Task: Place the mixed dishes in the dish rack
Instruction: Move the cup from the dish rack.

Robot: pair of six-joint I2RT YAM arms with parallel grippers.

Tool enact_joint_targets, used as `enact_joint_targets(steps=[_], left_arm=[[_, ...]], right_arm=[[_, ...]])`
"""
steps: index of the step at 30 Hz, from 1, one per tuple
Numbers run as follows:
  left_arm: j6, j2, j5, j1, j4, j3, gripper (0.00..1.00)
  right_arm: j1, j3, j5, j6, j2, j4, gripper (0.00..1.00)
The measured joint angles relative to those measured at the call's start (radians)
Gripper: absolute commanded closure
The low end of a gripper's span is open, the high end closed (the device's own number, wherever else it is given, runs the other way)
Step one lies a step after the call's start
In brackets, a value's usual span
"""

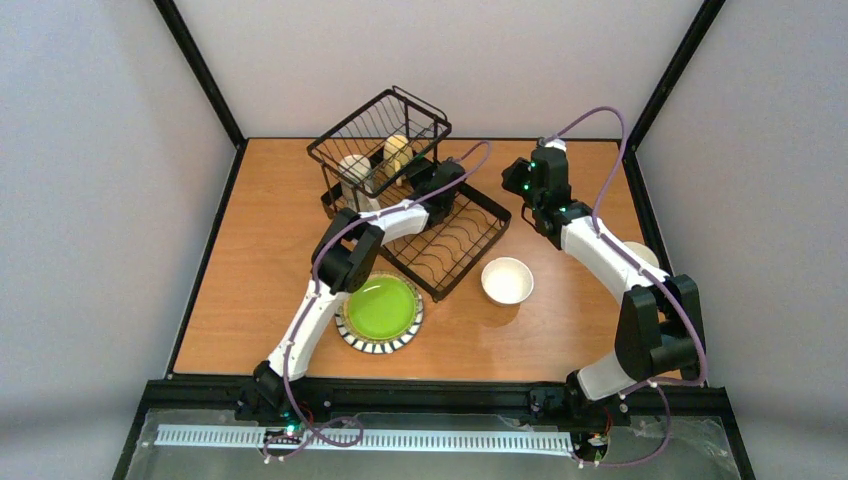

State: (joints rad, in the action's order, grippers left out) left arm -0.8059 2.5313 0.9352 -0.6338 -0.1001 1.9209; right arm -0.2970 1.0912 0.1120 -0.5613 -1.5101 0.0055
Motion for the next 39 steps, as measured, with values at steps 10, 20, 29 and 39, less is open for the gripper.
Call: enact_joint_targets(steps=[10, 20, 29, 39], left_arm=[[0.043, 0.000, 0.003, -0.037, 0.052, 0.001, 0.09], [0.090, -0.055, 0.032, -0.137, 0.139, 0.000, 0.09], [0.218, -0.212, 0.069, -0.218, 0.302, -0.026, 0.09], [0.441, -0.331, 0.086, -0.291, 0.570, -0.037, 0.09]], right_arm=[[0.000, -0.025, 0.003, -0.001, 0.024, -0.002, 0.27], [0.000, -0.067, 0.024, -0.001, 0.119, -0.027, 0.27], [0.000, -0.080, 0.118, -0.015, 0.268, -0.108, 0.27], [0.000, -0.099, 0.206, -0.049, 0.409, -0.189, 0.27]])
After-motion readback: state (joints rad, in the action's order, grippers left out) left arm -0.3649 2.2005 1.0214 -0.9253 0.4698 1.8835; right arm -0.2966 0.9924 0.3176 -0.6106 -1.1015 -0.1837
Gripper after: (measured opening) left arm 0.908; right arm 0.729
